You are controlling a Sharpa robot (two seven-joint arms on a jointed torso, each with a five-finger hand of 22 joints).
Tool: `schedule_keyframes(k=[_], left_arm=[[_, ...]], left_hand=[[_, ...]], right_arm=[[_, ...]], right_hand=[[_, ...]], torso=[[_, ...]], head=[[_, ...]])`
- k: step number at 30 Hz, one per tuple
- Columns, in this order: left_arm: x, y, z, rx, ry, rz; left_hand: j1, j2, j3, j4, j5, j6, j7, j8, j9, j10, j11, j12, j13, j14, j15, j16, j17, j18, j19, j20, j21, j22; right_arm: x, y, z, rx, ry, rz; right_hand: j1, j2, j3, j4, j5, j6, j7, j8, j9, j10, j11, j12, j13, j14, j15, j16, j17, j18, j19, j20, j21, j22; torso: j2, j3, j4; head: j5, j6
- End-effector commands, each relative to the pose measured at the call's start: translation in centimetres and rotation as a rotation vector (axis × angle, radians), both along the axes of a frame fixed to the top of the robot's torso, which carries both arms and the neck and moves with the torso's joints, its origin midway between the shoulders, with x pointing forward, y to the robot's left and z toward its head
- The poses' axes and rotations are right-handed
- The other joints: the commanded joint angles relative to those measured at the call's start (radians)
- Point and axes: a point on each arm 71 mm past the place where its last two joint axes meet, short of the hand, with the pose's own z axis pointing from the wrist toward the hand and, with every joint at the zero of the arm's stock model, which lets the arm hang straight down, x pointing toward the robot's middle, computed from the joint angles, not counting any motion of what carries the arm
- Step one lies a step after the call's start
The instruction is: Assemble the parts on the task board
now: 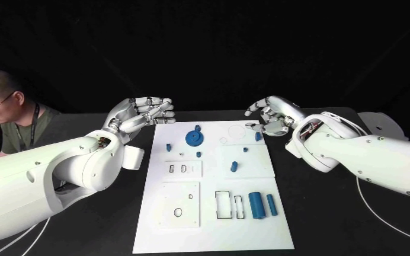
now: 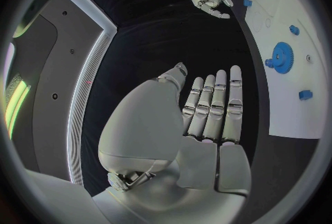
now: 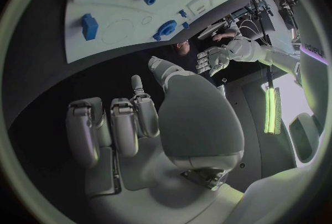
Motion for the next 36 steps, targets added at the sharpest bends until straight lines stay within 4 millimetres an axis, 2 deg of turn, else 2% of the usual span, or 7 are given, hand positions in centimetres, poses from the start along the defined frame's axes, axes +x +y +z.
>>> schedule_keyframes(k=[1, 10, 14, 20, 21, 28, 36], left_arm=[[0.1, -0.3, 0.1, -0.007, -0.011, -0.015], [0.2, -0.4, 0.0, -0.008, -0.01, -0.019], [0.2, -0.4, 0.0, -0.008, -0.011, -0.02], [0.3, -0.5, 0.0, -0.008, -0.011, -0.02], [0.3, -0.5, 0.0, -0.008, -0.011, -0.02], [0.3, -0.4, 0.0, -0.008, -0.011, -0.019], [0.3, -0.4, 0.0, -0.008, -0.012, -0.018]], left_hand=[[-0.003, -0.011, 0.004, -0.001, 0.004, -0.003, 0.03, -0.005, -0.002, 0.003, 0.008, -0.006, 0.002, -0.008, 0.001, -0.004, 0.001, 0.005, 0.008, -0.002, -0.003, -0.001], [-0.003, -0.011, 0.004, -0.001, 0.004, -0.003, 0.03, -0.005, -0.002, 0.003, 0.007, -0.006, 0.002, -0.008, 0.001, -0.004, 0.001, 0.005, 0.008, -0.002, -0.003, -0.001], [-0.003, -0.011, 0.004, -0.001, 0.004, -0.003, 0.03, -0.005, -0.002, 0.003, 0.007, -0.006, 0.002, -0.008, 0.001, -0.004, 0.001, 0.005, 0.008, -0.002, -0.003, -0.001], [-0.003, -0.011, 0.004, -0.001, 0.004, -0.003, 0.03, -0.005, -0.002, 0.003, 0.007, -0.006, 0.002, -0.008, 0.001, -0.004, 0.001, 0.005, 0.008, -0.002, -0.003, -0.001], [-0.003, -0.011, 0.004, -0.001, 0.004, -0.003, 0.03, -0.005, -0.002, 0.003, 0.007, -0.006, 0.002, -0.008, 0.001, -0.004, 0.001, 0.005, 0.008, -0.002, -0.003, -0.001], [-0.003, -0.011, 0.004, -0.001, 0.004, -0.003, 0.03, -0.005, -0.002, 0.003, 0.007, -0.006, 0.002, -0.008, 0.001, -0.004, 0.001, 0.005, 0.008, -0.002, -0.003, -0.001], [-0.002, -0.012, 0.005, -0.003, 0.004, -0.002, 0.029, -0.005, -0.001, 0.005, 0.007, -0.007, 0.002, -0.007, 0.0, -0.005, 0.003, 0.005, 0.009, -0.002, -0.003, -0.002]], right_arm=[[0.0, -1.4, -0.4, 0.055, 0.086, 0.057], [0.5, -4.4, -1.3, 0.002, 0.1, 0.006], [0.7, -4.7, -2.0, -0.015, 0.109, -0.005], [1.0, -4.6, -3.1, -0.039, 0.124, -0.015], [1.1, -4.5, -3.3, -0.042, 0.127, -0.016], [1.3, -4.1, -4.1, -0.057, 0.137, -0.016], [1.3, -3.5, -4.7, -0.074, 0.155, -0.005]], right_hand=[[0.021, -0.003, 0.004, -0.016, -0.001, 0.012, -0.002, 0.006, -0.001, -0.004, -0.006, -0.004, 0.097, 0.103, -0.008, 0.0, 0.252, -0.007, 0.085, -0.006, -0.003, 0.242], [0.034, -0.012, 0.014, -0.029, 0.017, 0.003, -0.001, -0.001, -0.006, -0.004, -0.007, -0.005, 0.096, 0.104, -0.01, 0.001, 0.255, -0.008, 0.088, -0.009, -0.001, 0.244], [0.034, -0.015, 0.016, -0.031, 0.018, -0.009, 0.002, -0.009, -0.009, -0.005, -0.004, -0.007, 0.095, 0.104, -0.008, 0.001, 0.256, -0.008, 0.088, -0.008, -0.001, 0.244], [0.034, -0.019, 0.018, -0.035, 0.019, -0.03, 0.009, -0.021, -0.015, -0.008, 0.002, -0.009, 0.092, 0.104, -0.004, 0.001, 0.257, -0.007, 0.087, -0.005, -0.002, 0.244], [0.034, -0.02, 0.018, -0.036, 0.019, -0.034, 0.01, -0.023, -0.015, -0.009, 0.003, -0.011, 0.091, 0.104, -0.003, 0.001, 0.257, -0.007, 0.087, -0.004, -0.002, 0.243], [0.035, -0.02, 0.019, -0.036, 0.019, -0.04, 0.011, -0.027, -0.017, -0.01, 0.004, -0.011, 0.09, 0.104, -0.002, 0.002, 0.258, -0.007, 0.087, -0.003, -0.002, 0.244], [0.035, -0.019, 0.019, -0.036, 0.019, -0.041, 0.012, -0.027, -0.017, -0.009, 0.004, -0.01, 0.091, 0.105, -0.002, 0.002, 0.258, -0.007, 0.087, -0.003, -0.002, 0.244]], torso=[[-0.008, 0.0057, -0.0092], [-0.011, 0.0131, -0.0149], [-0.009, 0.0128, -0.0126], [-0.009, 0.0095, -0.0085], [-0.009, 0.0104, -0.0067], [-0.009, 0.0106, -0.0105], [-0.009, 0.0089, -0.0079]], head=[[-0.007, -0.002], [-0.007, -0.002], [-0.007, -0.005], [-0.009, -0.009], [-0.01, -0.009], [-0.006, -0.013], [-0.006, -0.018]])
